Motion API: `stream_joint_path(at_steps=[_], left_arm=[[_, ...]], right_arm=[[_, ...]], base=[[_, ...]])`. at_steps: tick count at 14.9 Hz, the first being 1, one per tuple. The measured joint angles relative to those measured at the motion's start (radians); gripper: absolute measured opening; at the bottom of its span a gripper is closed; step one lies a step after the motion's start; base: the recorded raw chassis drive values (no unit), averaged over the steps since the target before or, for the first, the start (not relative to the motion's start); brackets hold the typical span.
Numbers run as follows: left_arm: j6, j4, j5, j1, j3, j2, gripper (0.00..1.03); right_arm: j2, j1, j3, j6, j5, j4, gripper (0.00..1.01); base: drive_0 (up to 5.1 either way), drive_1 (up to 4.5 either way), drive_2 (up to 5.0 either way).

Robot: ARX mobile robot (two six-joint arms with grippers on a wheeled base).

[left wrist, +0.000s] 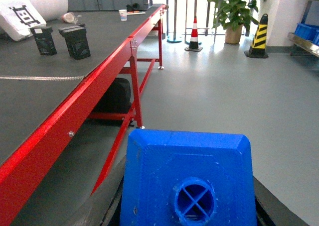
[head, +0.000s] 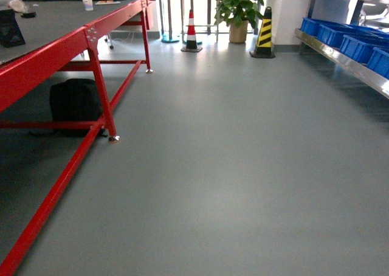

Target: Sort blue parts and orange caps into right shelf containers

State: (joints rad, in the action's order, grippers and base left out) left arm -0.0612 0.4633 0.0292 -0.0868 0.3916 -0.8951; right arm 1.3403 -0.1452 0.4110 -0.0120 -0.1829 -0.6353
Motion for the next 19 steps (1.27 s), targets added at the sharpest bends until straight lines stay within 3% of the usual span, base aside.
stream_joint_path(at_steps=[6, 19], left_arm=[[0.000, 0.005, 0.000, 0.000, 0.000, 0.000, 0.44], [0.000, 0.003, 0.000, 0.000, -0.001, 0.000, 0.44]], right_arm=[[0.000, 0.000, 0.000, 0.000, -0.001, -0.002, 0.45], [0.001, 0.001, 0.000, 0.000, -0.003, -0.005, 0.45]], base=[[0.0, 0.00, 0.0], [0.0, 4.16, -4.2]])
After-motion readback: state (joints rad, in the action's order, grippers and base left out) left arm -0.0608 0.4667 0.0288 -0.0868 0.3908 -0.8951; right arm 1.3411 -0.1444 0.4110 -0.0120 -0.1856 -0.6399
